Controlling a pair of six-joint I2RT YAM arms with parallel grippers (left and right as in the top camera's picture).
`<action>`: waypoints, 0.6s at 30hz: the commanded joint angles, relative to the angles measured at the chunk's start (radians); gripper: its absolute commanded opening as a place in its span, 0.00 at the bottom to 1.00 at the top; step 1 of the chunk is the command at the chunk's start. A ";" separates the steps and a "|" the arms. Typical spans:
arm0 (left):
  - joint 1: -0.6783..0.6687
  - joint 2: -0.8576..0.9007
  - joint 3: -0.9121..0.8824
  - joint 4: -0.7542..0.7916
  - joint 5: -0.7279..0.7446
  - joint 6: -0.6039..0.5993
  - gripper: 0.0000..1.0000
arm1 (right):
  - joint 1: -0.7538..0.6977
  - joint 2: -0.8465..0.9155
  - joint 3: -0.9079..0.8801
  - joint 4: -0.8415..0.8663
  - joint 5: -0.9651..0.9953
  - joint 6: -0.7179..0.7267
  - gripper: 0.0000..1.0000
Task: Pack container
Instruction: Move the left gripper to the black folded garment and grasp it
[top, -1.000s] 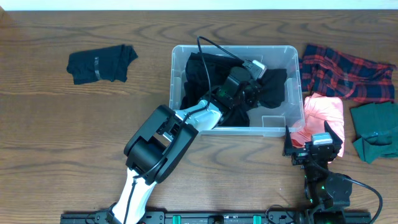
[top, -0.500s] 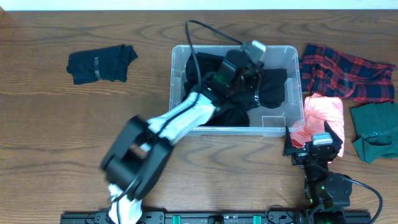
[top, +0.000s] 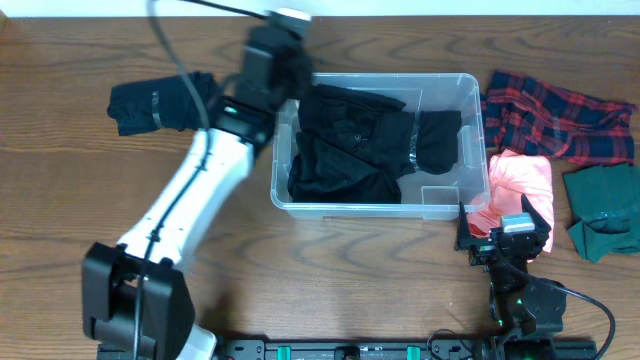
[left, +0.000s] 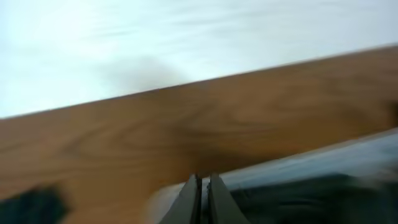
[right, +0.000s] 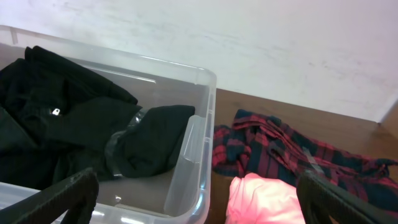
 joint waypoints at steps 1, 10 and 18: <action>0.092 0.002 0.010 -0.002 -0.046 0.013 0.07 | -0.009 -0.004 -0.002 -0.004 -0.001 -0.008 0.99; 0.298 0.083 0.010 0.013 -0.045 0.013 0.27 | -0.009 -0.004 -0.002 -0.004 -0.001 -0.008 0.99; 0.402 0.224 0.010 0.081 -0.045 0.014 0.98 | -0.009 -0.004 -0.002 -0.004 0.000 -0.008 0.99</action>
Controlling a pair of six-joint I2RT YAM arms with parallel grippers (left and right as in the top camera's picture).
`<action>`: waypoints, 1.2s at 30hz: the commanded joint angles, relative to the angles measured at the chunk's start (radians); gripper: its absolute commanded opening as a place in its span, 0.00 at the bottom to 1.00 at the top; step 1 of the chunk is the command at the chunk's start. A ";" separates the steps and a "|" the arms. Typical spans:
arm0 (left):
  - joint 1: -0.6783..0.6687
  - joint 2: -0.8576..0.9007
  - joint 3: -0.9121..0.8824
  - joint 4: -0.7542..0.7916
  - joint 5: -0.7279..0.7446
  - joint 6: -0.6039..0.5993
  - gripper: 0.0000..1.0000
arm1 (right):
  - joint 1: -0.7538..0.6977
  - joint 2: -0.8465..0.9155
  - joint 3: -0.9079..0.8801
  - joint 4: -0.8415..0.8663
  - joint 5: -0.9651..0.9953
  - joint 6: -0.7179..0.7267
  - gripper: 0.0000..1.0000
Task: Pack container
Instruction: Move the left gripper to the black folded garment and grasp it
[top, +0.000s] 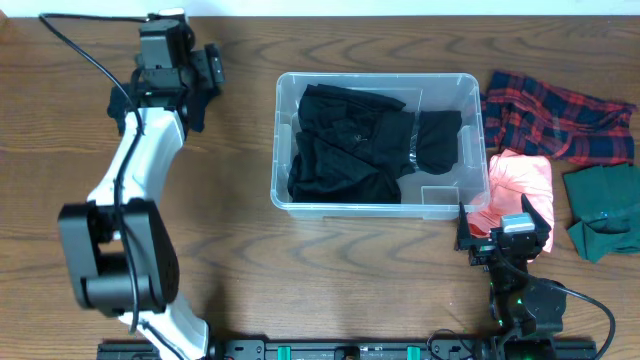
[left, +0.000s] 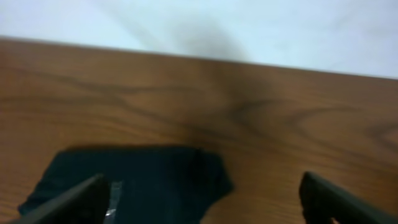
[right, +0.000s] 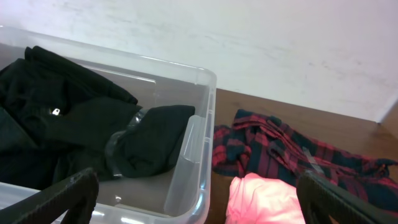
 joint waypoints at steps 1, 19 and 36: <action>0.037 0.060 0.010 0.026 -0.011 0.007 0.98 | -0.009 -0.004 -0.002 -0.004 -0.001 -0.008 0.99; 0.081 0.308 0.009 0.048 -0.011 0.306 0.98 | -0.009 -0.004 -0.002 -0.004 -0.001 -0.008 0.99; 0.081 0.307 0.009 0.036 -0.012 0.306 0.07 | -0.009 -0.004 -0.002 -0.004 0.000 -0.008 0.99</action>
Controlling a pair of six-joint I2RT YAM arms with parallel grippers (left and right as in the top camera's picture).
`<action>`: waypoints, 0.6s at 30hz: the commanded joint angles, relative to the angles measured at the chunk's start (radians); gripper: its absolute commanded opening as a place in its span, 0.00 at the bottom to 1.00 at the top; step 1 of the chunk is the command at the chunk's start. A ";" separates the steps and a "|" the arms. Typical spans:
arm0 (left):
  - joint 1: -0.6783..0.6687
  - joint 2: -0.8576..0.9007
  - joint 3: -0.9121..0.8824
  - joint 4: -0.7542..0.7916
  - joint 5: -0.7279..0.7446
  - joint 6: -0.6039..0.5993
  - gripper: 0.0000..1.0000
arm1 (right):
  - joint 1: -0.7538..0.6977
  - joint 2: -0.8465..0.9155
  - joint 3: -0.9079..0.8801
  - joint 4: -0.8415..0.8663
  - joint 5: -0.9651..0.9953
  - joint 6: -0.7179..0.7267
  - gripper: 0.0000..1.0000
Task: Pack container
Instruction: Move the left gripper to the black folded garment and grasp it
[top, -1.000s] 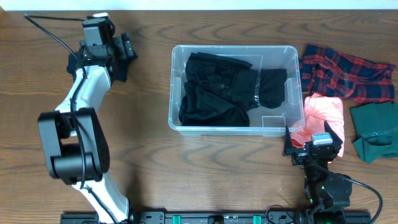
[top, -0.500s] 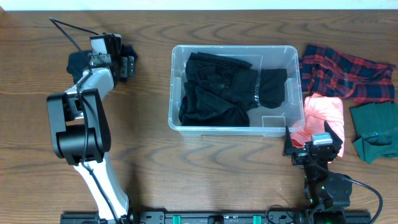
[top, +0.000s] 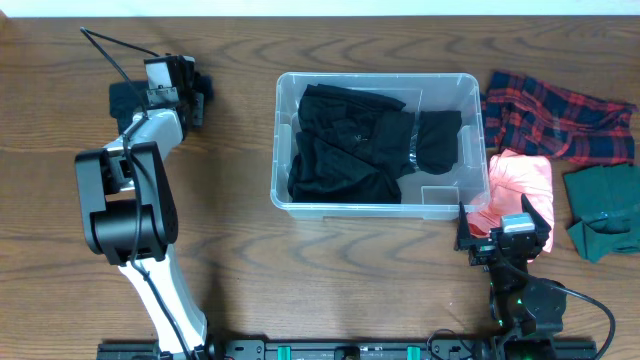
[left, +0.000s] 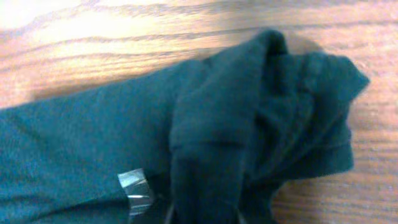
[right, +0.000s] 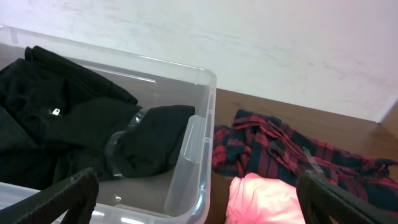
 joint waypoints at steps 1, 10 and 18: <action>-0.001 -0.002 0.005 -0.015 0.012 0.001 0.06 | -0.010 -0.004 -0.002 -0.004 -0.001 -0.008 0.99; -0.023 -0.227 0.005 -0.034 0.012 -0.006 0.06 | -0.010 -0.004 -0.002 -0.004 0.000 -0.008 0.99; -0.148 -0.479 0.005 -0.253 0.012 -0.164 0.06 | -0.010 -0.004 -0.002 -0.004 0.000 -0.008 0.99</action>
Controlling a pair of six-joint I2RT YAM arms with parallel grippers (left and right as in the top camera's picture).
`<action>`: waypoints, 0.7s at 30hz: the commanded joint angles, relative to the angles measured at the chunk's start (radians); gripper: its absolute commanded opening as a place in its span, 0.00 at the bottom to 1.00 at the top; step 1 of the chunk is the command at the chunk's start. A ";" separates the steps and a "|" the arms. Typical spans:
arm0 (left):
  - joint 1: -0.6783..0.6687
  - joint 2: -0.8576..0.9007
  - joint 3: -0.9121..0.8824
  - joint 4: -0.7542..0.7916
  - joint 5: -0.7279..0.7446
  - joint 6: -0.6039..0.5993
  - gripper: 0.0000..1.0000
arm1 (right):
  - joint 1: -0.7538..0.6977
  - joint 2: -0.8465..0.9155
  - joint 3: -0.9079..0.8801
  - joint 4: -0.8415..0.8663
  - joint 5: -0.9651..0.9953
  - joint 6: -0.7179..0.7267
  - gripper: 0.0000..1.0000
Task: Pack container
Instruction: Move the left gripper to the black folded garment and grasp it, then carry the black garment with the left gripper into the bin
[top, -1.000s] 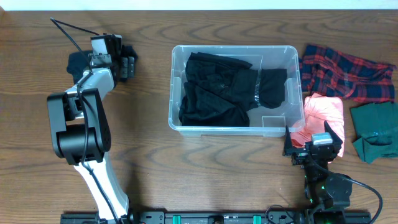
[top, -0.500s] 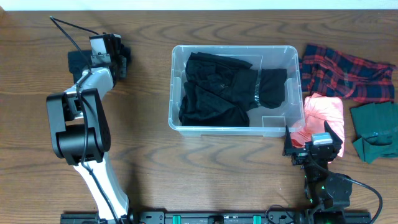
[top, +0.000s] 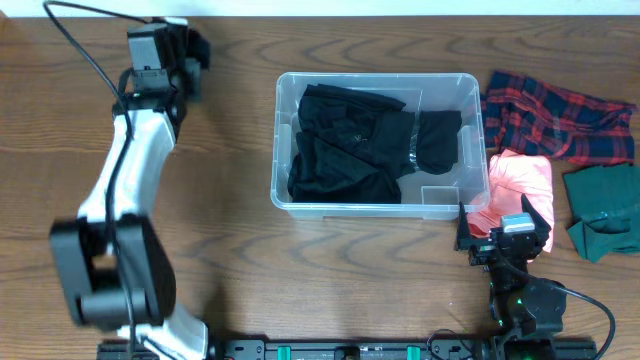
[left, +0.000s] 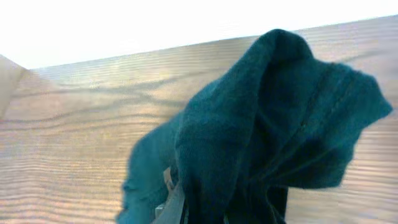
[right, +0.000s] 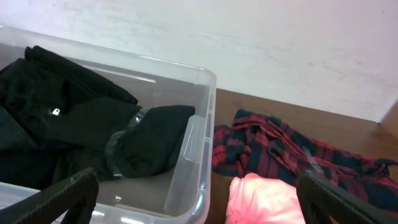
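A clear plastic container (top: 278, 150) stands mid-table with black clothes (top: 350, 140) in it. My left gripper (top: 188, 58) is at the far left, shut on a dark folded garment (left: 267, 124). The garment hangs from the jaws above the wood, and it hides most of the left fingers (left: 174, 205). My right gripper (top: 505, 235) rests open near the front right, next to a pink garment (top: 520, 180). In the right wrist view the right gripper (right: 198, 177) faces the container's near right corner (right: 193, 162), with nothing between its fingers.
A red plaid shirt (top: 560, 115) lies at the far right, behind the pink garment (right: 261, 199). A green garment (top: 605, 210) lies at the right edge. The white wall runs along the table's far edge.
The dark garment lay on the table under my left gripper. It now hangs off the wood in the shut jaws, nearer the far edge. The right arm has not moved.
My left gripper was shut by the container's far left corner while the dark garment lay at the far left. Then it stood open above that garment, then down on it. Now it holds the garment off the table. The right gripper stayed open and still.
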 joint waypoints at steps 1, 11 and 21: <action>-0.081 -0.099 0.010 -0.072 0.003 -0.113 0.06 | -0.009 -0.004 -0.002 -0.004 -0.001 -0.008 0.99; -0.472 -0.285 0.010 -0.183 -0.134 -0.196 0.06 | -0.009 -0.004 -0.002 -0.004 -0.001 -0.008 0.99; -0.637 -0.183 0.010 -0.143 -0.184 -0.262 0.06 | -0.009 -0.004 -0.002 -0.004 0.000 -0.008 0.99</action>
